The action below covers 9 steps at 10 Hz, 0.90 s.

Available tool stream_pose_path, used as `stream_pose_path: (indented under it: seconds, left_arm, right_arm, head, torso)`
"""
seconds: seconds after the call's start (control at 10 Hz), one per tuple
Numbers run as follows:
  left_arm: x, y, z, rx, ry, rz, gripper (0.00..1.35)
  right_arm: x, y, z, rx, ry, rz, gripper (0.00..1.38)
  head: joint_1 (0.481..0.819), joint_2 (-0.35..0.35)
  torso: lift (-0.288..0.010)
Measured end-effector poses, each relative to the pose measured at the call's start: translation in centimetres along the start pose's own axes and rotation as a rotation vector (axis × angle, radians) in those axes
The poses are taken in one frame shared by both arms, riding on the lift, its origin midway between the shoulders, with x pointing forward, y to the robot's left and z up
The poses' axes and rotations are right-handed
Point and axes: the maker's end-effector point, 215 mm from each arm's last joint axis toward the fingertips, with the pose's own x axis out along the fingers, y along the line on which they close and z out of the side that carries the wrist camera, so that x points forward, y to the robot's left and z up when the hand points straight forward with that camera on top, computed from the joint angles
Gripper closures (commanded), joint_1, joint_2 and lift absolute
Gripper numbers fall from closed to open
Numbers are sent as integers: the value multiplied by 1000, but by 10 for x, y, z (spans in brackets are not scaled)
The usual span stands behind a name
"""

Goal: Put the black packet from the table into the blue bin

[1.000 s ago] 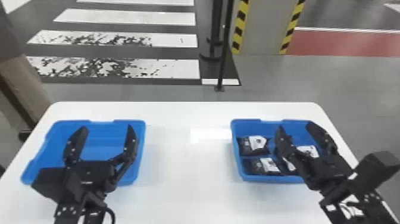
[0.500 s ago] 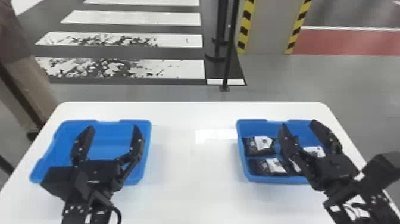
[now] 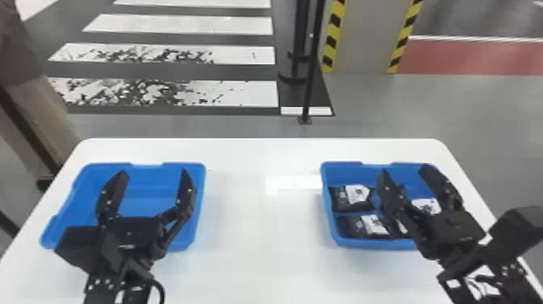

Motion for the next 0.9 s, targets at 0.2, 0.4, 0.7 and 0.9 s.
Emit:
stream_pose_path:
  seconds: [0.2, 0.4, 0.7, 0.9]
  left_arm:
    - [-1, -1, 0, 1, -2, -1, 61]
    - [-1, -1, 0, 3, -3, -2, 61]
    - [0, -2, 2, 5, -6, -5, 61]
    - [1, -4, 3, 7, -8, -7, 61]
  right_arm:
    - [1, 2, -2, 6, 6, 3, 331]
    - [1, 3, -2, 6, 6, 3, 331]
    - [1, 2, -1, 6, 4, 2, 331]
    - [2, 2, -2, 7, 8, 1, 331]
  head:
    - [695, -26]
    - [695, -25]
    - [695, -26]
    - [695, -28]
  torso:
    - [-110]
    - [-110]
    - [-110]
    - [-110]
